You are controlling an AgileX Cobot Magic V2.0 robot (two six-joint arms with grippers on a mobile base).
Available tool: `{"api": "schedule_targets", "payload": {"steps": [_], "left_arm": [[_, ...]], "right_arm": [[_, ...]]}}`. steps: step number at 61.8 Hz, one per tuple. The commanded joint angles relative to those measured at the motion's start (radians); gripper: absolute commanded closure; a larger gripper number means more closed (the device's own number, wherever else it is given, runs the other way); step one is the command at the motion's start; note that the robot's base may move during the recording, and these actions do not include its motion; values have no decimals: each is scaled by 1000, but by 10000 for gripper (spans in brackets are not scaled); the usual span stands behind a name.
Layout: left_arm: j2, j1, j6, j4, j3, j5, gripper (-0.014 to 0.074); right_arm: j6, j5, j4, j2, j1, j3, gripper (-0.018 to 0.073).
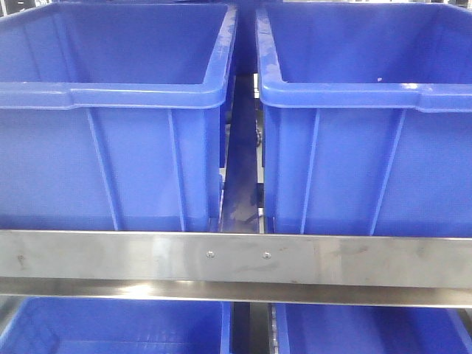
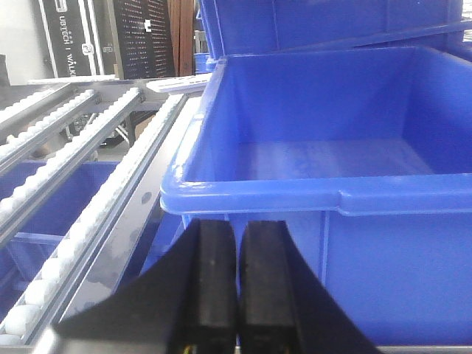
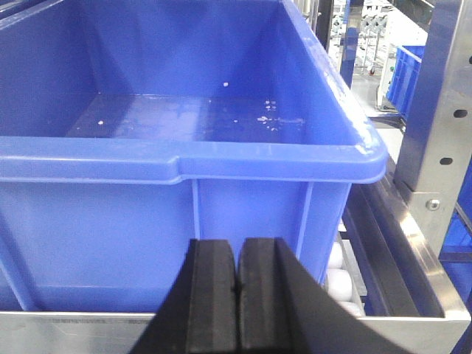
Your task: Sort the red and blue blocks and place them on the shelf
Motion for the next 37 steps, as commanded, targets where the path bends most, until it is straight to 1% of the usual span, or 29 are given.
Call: {"api": "schedule_targets", "payload": {"steps": [1,37], "left_arm": [[-19,2,-13,-2,44,-78,471],[-19,2,-13,-2,44,-78,471]], "right_arm": [[-4,-82,0,-21,-7,-22,510],[-4,-82,0,-21,-7,-22,510]]}}
